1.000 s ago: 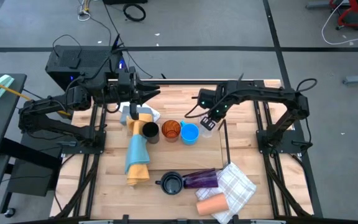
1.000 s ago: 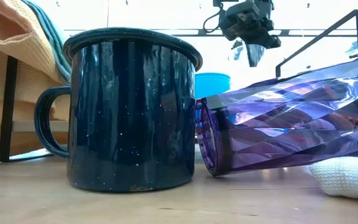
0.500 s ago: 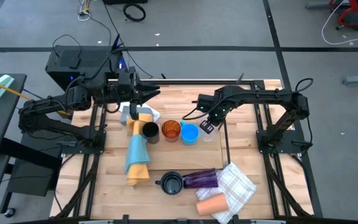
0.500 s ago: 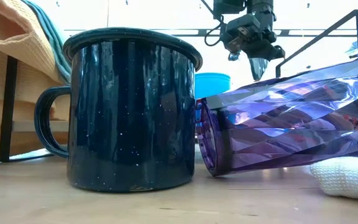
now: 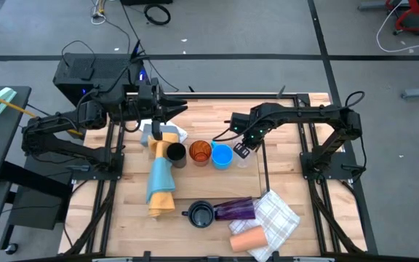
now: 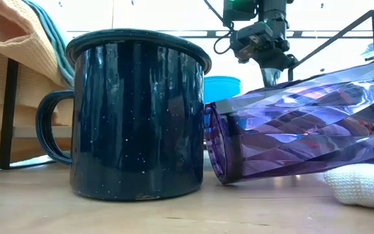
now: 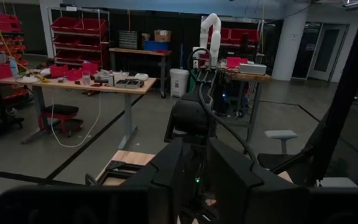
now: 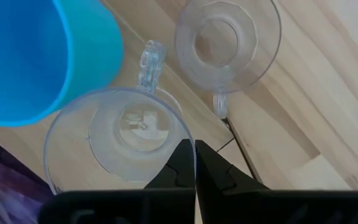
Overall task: Stack small to large cups/mugs on shelf
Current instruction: Put the top transparent mug on the shelf
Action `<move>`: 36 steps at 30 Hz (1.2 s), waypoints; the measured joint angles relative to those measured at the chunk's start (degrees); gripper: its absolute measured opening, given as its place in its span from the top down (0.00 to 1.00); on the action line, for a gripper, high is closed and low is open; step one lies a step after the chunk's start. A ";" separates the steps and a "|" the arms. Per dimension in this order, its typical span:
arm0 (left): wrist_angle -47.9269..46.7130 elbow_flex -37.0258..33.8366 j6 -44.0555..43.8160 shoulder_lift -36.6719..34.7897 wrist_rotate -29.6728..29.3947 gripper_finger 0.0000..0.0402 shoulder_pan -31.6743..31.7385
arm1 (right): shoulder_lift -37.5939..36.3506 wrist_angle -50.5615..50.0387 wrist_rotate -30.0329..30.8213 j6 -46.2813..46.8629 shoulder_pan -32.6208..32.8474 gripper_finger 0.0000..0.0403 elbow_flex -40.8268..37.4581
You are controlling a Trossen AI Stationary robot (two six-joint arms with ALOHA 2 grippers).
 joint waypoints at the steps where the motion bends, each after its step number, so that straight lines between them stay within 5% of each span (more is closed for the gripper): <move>1: 0.00 0.00 0.00 0.00 0.00 0.79 0.00 | 0.03 0.22 -0.01 0.00 0.00 1.00 0.00; 36: 0.51 0.00 -0.04 0.00 0.01 0.80 0.00 | 1.04 1.68 -1.48 -0.37 -1.01 1.00 -1.94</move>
